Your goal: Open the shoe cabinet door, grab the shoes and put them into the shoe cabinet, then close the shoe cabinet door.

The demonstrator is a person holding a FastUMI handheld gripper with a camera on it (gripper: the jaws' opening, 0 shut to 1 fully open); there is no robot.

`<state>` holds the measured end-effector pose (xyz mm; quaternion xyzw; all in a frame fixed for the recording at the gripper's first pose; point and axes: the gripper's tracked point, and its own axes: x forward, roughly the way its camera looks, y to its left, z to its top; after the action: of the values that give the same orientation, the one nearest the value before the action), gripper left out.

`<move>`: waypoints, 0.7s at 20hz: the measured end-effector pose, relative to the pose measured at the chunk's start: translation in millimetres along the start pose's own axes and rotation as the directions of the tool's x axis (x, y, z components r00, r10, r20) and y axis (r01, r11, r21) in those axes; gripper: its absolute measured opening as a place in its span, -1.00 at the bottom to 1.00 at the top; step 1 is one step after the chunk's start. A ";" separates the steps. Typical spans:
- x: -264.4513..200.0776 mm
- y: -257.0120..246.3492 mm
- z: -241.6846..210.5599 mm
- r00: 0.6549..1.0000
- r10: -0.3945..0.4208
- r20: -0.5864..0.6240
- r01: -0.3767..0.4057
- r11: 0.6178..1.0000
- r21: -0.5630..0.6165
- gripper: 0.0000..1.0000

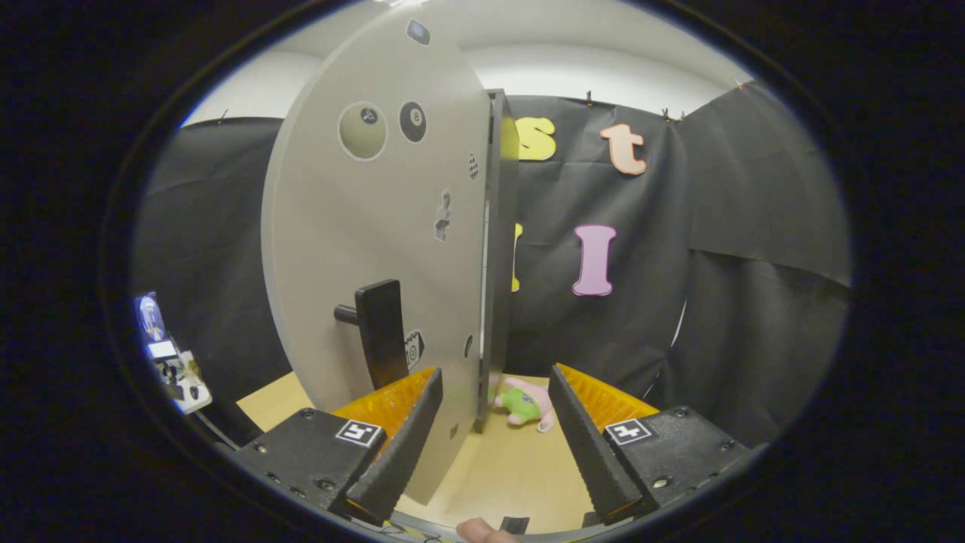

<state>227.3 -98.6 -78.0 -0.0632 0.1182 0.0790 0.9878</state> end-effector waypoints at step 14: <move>-0.7 59.4 6.1 0.995 -0.095 0.011 0.094 0.995 0.014 0.86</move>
<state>217.9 -39.6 -78.3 -0.0615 0.1097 0.0318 0.9916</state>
